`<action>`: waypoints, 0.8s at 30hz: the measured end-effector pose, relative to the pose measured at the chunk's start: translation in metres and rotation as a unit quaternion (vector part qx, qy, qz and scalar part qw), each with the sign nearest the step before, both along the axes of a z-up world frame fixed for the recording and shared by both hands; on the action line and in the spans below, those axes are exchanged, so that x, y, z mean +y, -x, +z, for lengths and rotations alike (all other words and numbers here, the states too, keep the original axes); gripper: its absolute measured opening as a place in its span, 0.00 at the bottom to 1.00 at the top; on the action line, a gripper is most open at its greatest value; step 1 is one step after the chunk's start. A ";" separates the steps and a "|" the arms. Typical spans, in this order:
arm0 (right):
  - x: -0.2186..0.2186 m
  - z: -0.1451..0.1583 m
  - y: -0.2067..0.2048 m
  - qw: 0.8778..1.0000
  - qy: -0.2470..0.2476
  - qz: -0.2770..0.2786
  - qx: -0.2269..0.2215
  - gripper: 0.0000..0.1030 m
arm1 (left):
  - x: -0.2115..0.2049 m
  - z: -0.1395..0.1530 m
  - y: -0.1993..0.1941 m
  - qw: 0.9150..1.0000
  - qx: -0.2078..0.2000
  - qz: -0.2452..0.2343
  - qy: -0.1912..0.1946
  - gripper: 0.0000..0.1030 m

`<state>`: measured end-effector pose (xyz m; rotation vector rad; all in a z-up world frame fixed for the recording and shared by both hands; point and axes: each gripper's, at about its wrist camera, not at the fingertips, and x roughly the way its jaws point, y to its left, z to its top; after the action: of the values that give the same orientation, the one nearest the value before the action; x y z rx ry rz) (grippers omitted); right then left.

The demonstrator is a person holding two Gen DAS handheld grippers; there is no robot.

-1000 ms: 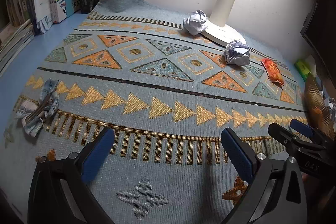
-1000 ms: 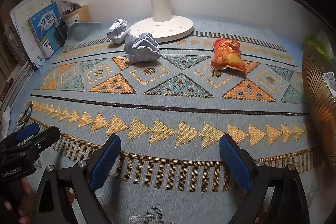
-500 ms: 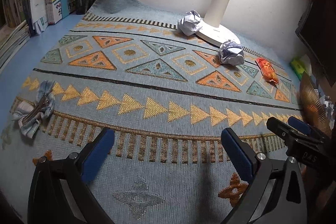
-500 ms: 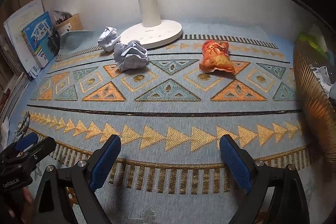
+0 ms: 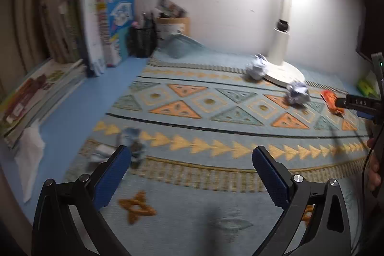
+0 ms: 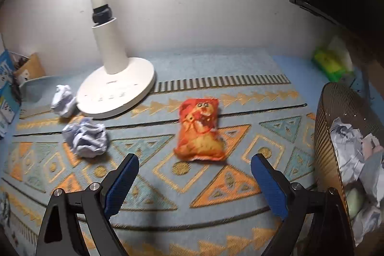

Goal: Organize objects
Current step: 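Grasp the orange snack bag with the right tool while the left grasps the checked cloth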

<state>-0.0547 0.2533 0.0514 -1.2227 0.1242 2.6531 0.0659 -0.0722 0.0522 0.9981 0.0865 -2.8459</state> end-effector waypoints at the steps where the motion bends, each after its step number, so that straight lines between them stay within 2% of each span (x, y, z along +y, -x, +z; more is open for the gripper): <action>1: 0.004 -0.003 0.006 1.000 0.010 -0.004 -0.003 0.92 | -0.016 0.000 -0.004 1.000 -0.002 0.009 -0.010 0.98; 3: 0.012 -0.009 0.015 0.999 0.028 -0.020 -0.004 0.92 | -0.043 -0.005 -0.004 0.999 -0.026 0.033 -0.027 0.97; 6: 0.022 -0.013 0.024 0.999 0.034 -0.034 -0.001 0.92 | -0.066 -0.015 0.004 0.997 -0.053 0.038 -0.050 0.97; 10: 0.026 -0.018 0.034 0.999 0.030 -0.039 -0.008 0.92 | -0.070 -0.027 0.022 0.994 -0.083 0.036 -0.059 0.97; 13: 0.030 -0.020 0.041 0.998 0.044 -0.042 -0.012 0.92 | -0.069 -0.034 0.035 0.992 -0.099 0.036 -0.066 0.89; 15: 0.032 -0.022 0.043 0.998 0.054 -0.039 -0.014 0.86 | -0.065 -0.037 0.041 0.992 -0.107 0.037 -0.058 0.76; 17: 0.031 -0.026 0.049 0.997 0.061 -0.027 -0.027 0.73 | -0.063 -0.038 0.045 0.992 -0.112 0.040 -0.053 0.69; 18: 0.028 -0.025 0.051 0.998 0.046 -0.026 -0.027 0.69 | -0.061 -0.038 0.047 0.992 -0.108 0.040 -0.047 0.62; 19: 0.025 -0.026 0.054 0.999 0.039 -0.018 -0.028 0.65 | -0.060 -0.038 0.048 0.992 -0.109 0.039 -0.041 0.61; 21: 0.018 -0.028 0.057 0.999 0.022 -0.011 -0.034 0.61 | -0.057 -0.037 0.049 0.993 -0.107 0.035 -0.034 0.48; 23: 0.012 -0.027 0.057 0.999 0.016 0.001 -0.030 0.47 | -0.055 -0.037 0.050 0.993 -0.106 0.029 -0.030 0.44; 24: 0.009 -0.027 0.057 0.999 0.014 0.008 -0.028 0.44 | -0.054 -0.037 0.051 0.994 -0.106 0.028 -0.028 0.44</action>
<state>-0.1119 0.2620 0.0243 -1.3117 0.1447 2.6361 0.0146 -0.1261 0.0154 1.2815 0.1701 -2.6827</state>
